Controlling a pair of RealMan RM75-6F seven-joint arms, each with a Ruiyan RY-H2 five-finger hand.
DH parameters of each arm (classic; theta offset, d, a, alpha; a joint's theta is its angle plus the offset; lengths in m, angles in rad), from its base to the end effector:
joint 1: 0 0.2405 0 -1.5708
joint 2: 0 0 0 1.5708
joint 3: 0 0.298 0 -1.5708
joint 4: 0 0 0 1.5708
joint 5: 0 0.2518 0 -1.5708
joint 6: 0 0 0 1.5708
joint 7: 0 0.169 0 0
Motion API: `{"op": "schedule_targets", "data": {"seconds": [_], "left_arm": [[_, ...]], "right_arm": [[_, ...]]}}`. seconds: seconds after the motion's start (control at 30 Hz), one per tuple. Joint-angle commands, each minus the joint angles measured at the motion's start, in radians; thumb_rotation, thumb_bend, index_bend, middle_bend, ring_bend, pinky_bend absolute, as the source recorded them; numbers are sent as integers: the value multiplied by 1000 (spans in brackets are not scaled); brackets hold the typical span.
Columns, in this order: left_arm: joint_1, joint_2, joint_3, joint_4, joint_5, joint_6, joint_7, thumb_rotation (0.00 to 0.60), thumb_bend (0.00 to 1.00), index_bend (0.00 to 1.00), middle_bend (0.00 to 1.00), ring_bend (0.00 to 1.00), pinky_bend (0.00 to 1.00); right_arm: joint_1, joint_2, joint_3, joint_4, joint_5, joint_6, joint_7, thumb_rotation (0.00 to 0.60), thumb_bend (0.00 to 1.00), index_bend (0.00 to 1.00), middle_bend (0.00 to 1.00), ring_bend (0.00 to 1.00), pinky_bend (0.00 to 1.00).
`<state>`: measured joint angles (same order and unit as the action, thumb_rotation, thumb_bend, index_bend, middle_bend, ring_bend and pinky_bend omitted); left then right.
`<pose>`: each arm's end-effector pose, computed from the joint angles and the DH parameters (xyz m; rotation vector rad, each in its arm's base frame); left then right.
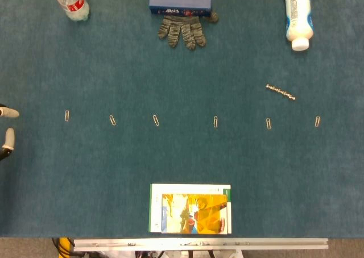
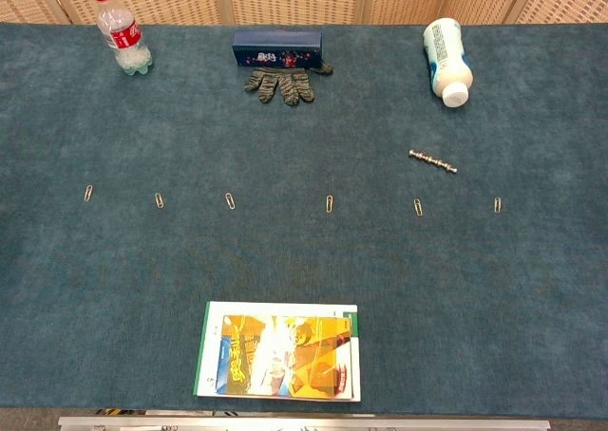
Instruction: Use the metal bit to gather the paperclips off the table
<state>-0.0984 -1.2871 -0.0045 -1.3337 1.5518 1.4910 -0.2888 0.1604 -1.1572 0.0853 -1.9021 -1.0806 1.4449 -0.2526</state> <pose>-0.4019 0.2101 0.0961 -1.3835 -1.0460 -1.0454 -0.3364 -0.2282 0.1071 1.1535 -1.1674 0.7590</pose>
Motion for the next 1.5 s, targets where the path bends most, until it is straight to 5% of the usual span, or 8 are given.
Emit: {"op": "schedule_targets", "data": {"seconds": [0.03,0.4,0.67,1.17,1.4,1.5], "left_arm": [[3,4,1,-13,-2,1,15,600,492,374,359,329,314],[10,6,5,-26,-10,-5,28,600,492,374,359,329,314],[5,1,11,5,-3,-17,4,600,492,375,359,329,314],[7,-24,28,105,15,-22,-89,600,492,376,360,329,314],[9,-40,33,147,18,-21,-127,600,492,376,360,329,314],[10,-44,34,159,18,-20,-136,600,492,376,360,329,314]], "right_arm": [[7,-15,4,18,-3,-22,8,600,174,408,125,0,135],[57,-67,15,43,28,-136,-14,600,173,408,125,0,135],[131,-125,80,35,172,-194,-97,600,173,407,125,0,135],[313,-245,189,61,496,-208,-316,600,173,416,125,0,135],[385,-312,200,121,525,-187,-379,600,169,401,125,0,135],[405,-337,196,144,507,-163,-400,600,149,321,119,0,135]]}}
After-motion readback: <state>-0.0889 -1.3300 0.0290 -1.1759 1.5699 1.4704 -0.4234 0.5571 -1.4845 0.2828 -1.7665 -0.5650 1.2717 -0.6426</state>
